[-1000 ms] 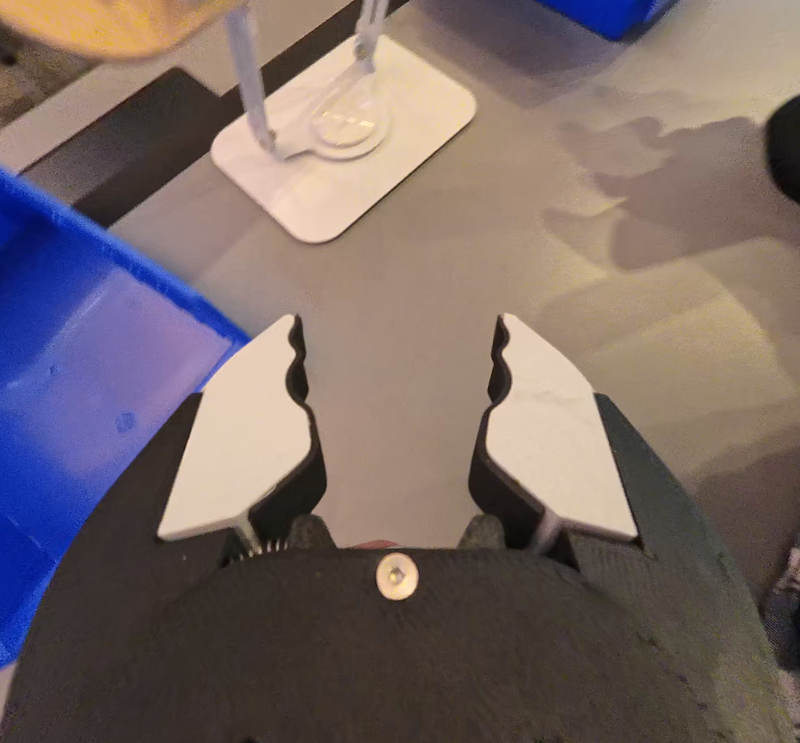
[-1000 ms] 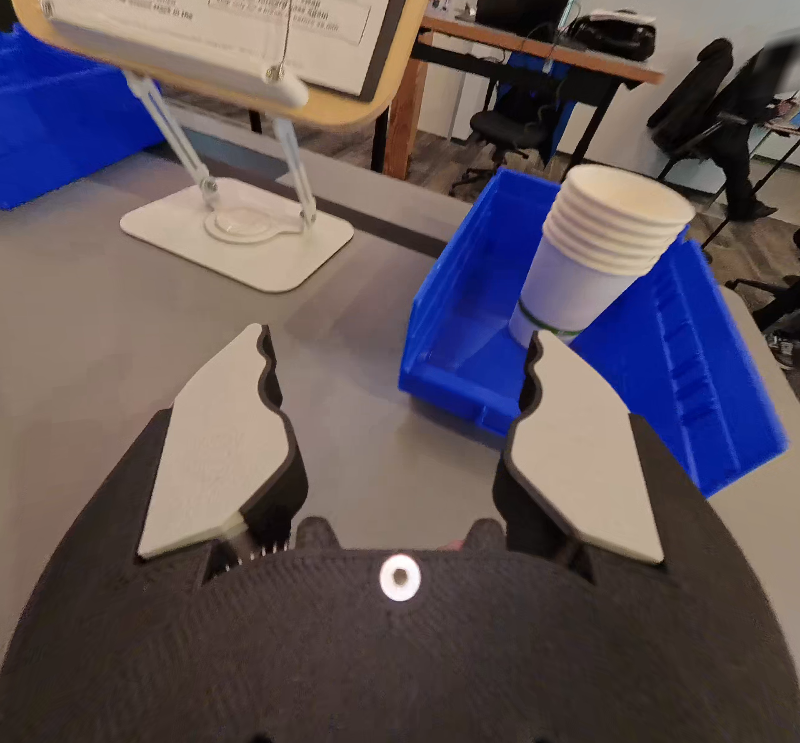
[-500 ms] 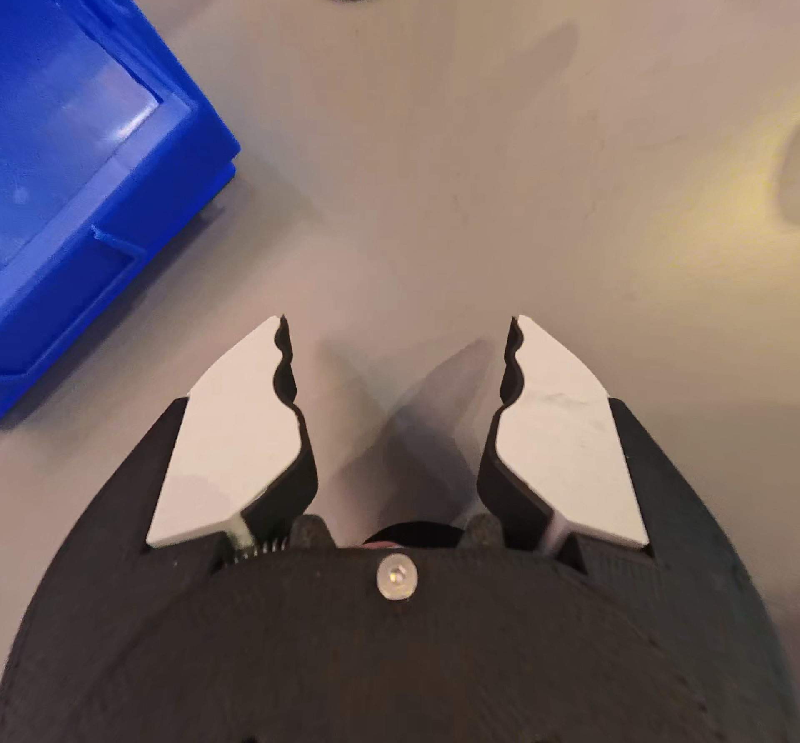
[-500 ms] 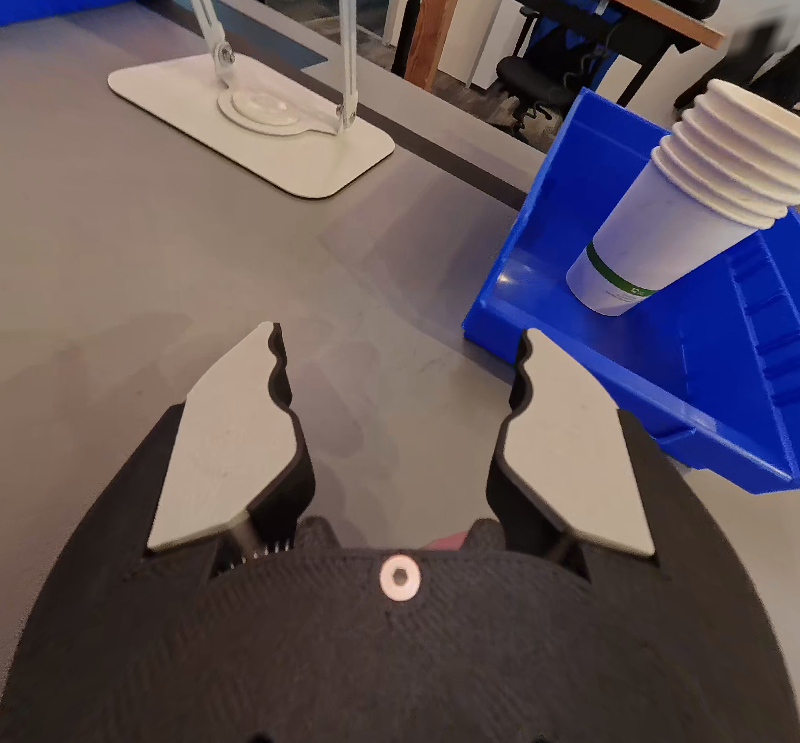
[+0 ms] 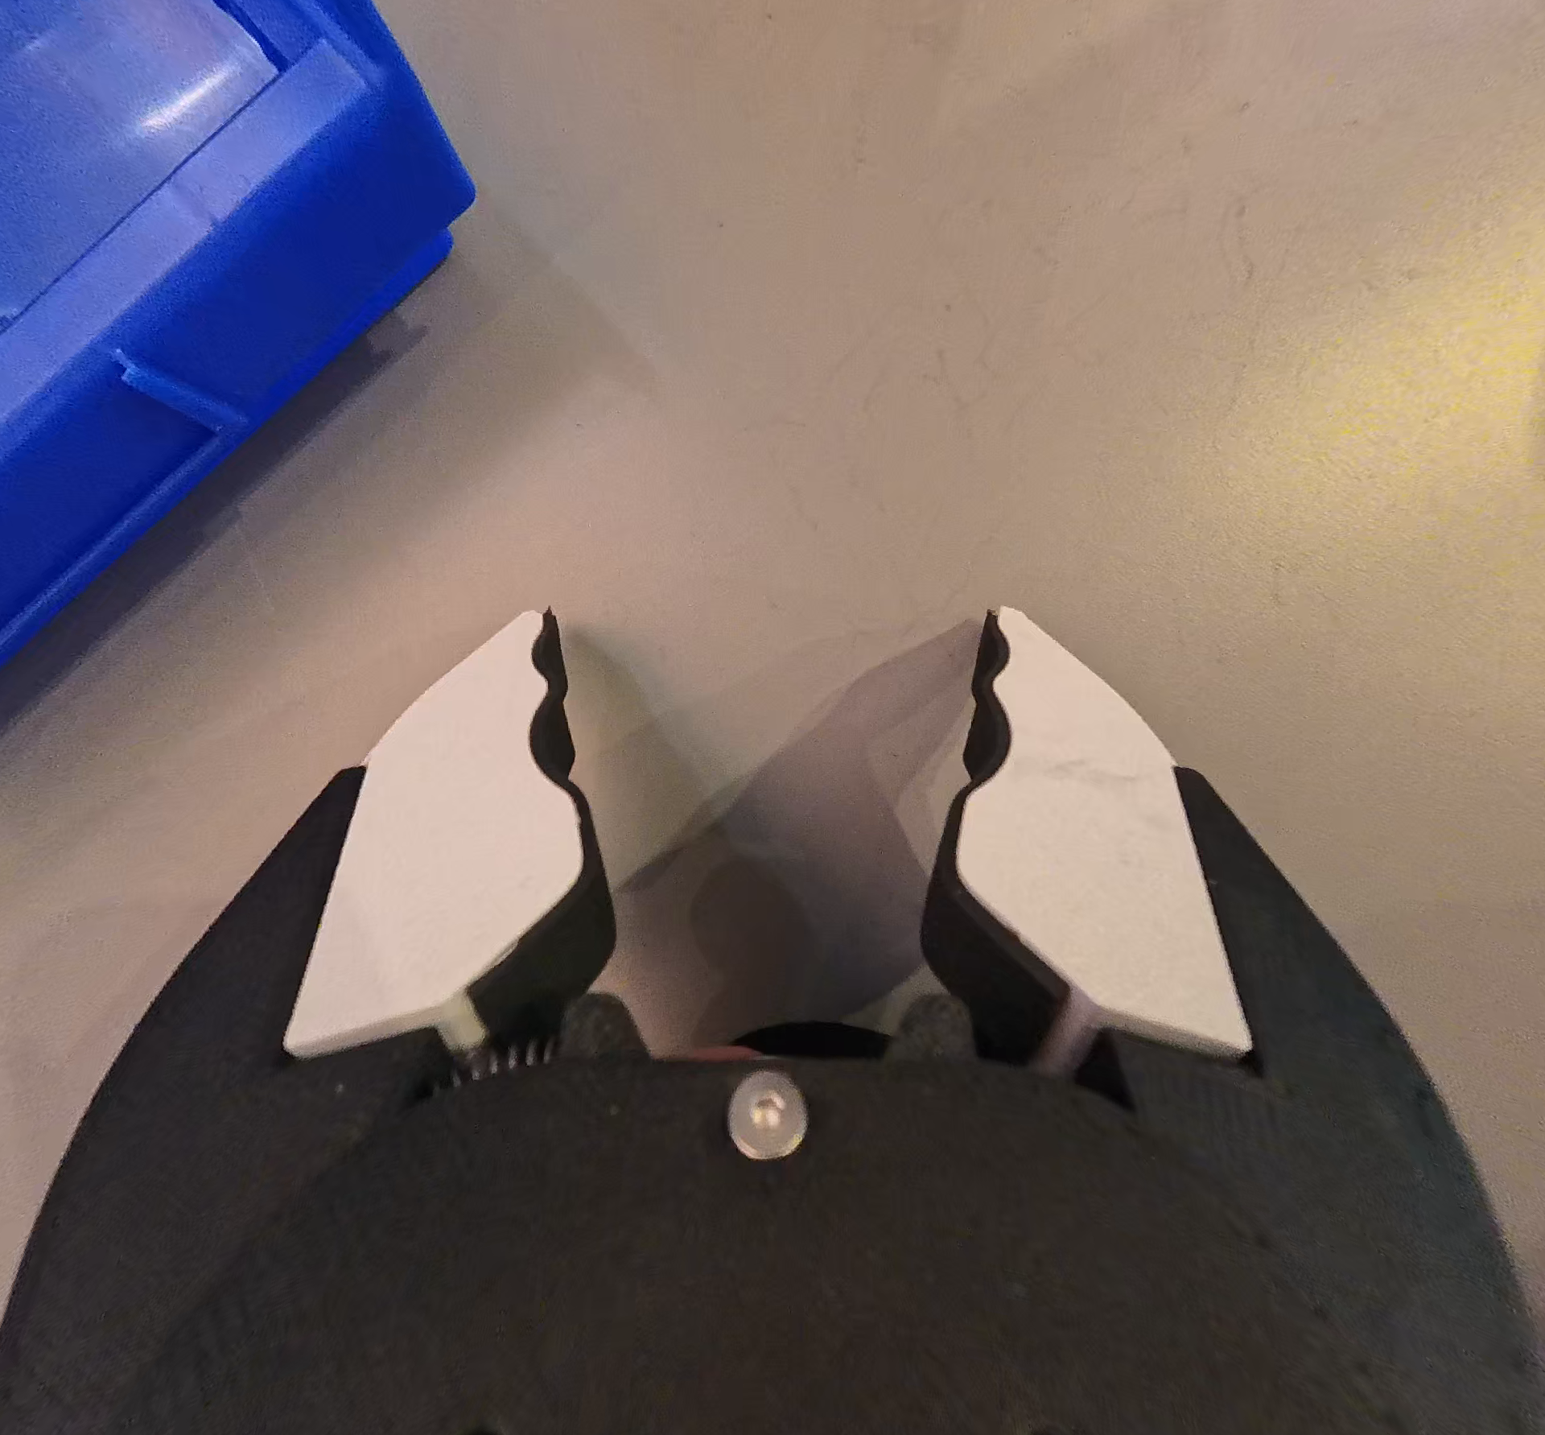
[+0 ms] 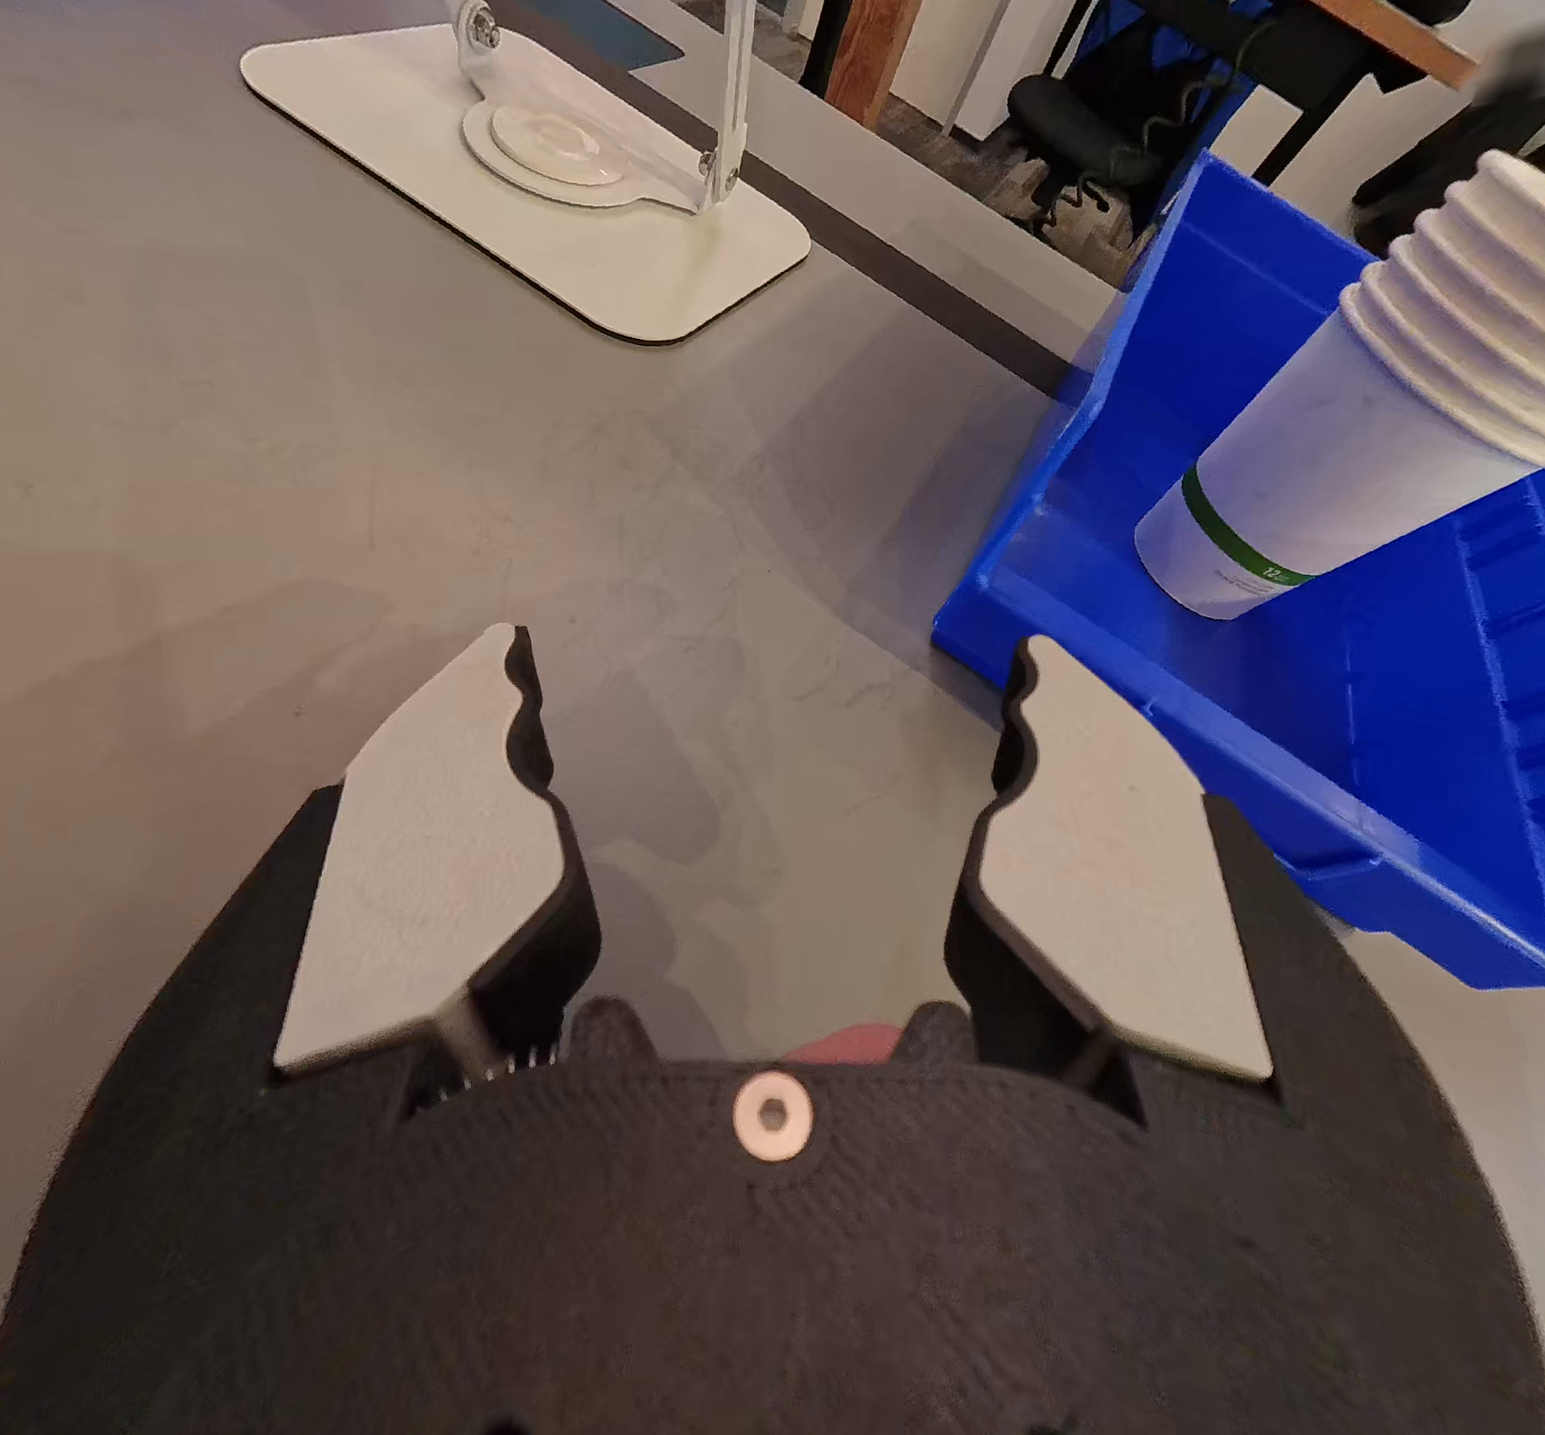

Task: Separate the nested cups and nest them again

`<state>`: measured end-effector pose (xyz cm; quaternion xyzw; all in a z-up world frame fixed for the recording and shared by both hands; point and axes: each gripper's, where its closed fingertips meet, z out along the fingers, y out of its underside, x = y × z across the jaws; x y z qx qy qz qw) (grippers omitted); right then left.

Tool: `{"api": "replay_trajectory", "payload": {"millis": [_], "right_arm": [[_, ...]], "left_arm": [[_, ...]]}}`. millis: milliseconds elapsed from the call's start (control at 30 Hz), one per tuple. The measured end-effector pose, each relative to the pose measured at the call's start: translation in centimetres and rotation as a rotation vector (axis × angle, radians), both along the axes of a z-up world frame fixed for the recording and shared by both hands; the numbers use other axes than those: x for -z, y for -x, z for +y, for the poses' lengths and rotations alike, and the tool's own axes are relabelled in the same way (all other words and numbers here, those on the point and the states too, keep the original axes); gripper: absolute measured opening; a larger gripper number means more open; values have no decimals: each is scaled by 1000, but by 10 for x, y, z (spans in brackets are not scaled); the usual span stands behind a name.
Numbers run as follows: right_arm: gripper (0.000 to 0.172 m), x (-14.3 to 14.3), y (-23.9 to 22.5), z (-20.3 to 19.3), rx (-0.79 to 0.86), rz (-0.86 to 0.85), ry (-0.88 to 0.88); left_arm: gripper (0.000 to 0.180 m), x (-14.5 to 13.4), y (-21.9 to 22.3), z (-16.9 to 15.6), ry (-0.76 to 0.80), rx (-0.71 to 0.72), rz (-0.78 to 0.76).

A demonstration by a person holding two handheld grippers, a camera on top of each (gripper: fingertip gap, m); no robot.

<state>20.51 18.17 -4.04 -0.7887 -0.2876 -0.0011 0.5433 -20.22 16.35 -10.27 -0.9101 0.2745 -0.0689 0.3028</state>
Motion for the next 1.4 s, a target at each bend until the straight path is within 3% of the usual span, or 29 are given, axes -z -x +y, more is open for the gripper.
{"api": "replay_trajectory", "payload": {"millis": [467,867,1033,1167,1400], "right_arm": [[102,8,6,-2,-20,-81,12],[101,6,1,1,-9,5,56],[103,-1,-6,3,17,98,58],[106,-22,-34,7,130,249,4],[101,-50,-148,12,473,305,-35]], "left_arm": [[104,-11,2,1,-137,-7,63],[100,-15,2,1,-189,-6,84],[107,-17,4,3,-163,-29,35],[107,-36,15,10,-211,-129,-76],[111,-66,64,33,-294,-287,-102]]}}
